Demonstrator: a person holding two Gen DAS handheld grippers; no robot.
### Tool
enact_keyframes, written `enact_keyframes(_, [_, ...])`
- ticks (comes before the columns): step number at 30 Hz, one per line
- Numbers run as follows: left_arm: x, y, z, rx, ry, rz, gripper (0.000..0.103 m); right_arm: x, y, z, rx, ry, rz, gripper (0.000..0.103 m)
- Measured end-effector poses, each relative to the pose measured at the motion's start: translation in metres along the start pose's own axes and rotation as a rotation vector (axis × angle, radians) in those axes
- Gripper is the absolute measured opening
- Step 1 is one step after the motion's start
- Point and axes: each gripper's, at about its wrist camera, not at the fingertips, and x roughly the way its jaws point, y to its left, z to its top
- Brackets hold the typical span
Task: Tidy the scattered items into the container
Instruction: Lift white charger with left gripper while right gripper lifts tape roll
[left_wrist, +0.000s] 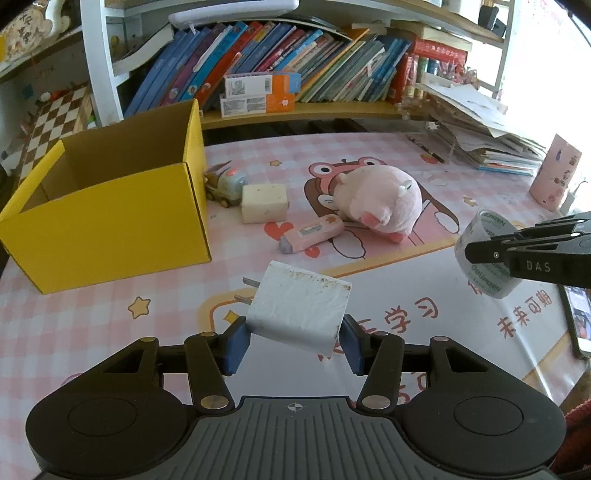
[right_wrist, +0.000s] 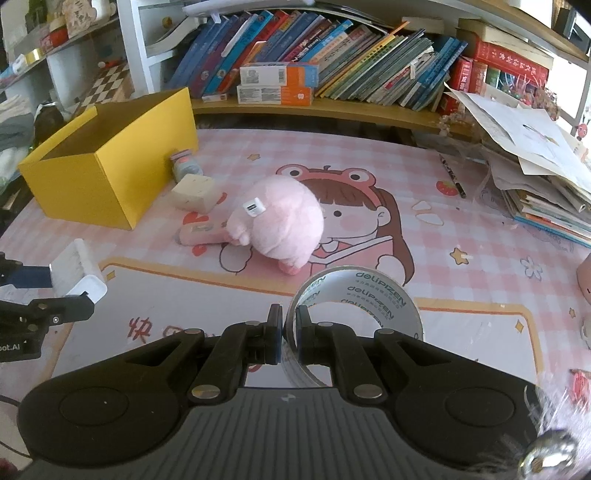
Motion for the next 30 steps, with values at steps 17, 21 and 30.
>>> enact_keyframes(17, [-0.028, 0.050, 0.000, 0.060, -0.053, -0.057, 0.051, -0.019, 0.062, 0.003, 0.033, -0.037, -0.052, 0.007])
enact_keyframes(21, [-0.034, 0.064, 0.000, 0.070, -0.068, -0.068, 0.051, -0.019, 0.077, 0.005, 0.039, -0.043, -0.062, 0.007])
enact_keyframes(30, [-0.045, 0.091, 0.000, 0.081, -0.102, -0.085, 0.051, -0.019, 0.109, 0.011, 0.029, -0.058, -0.072, 0.007])
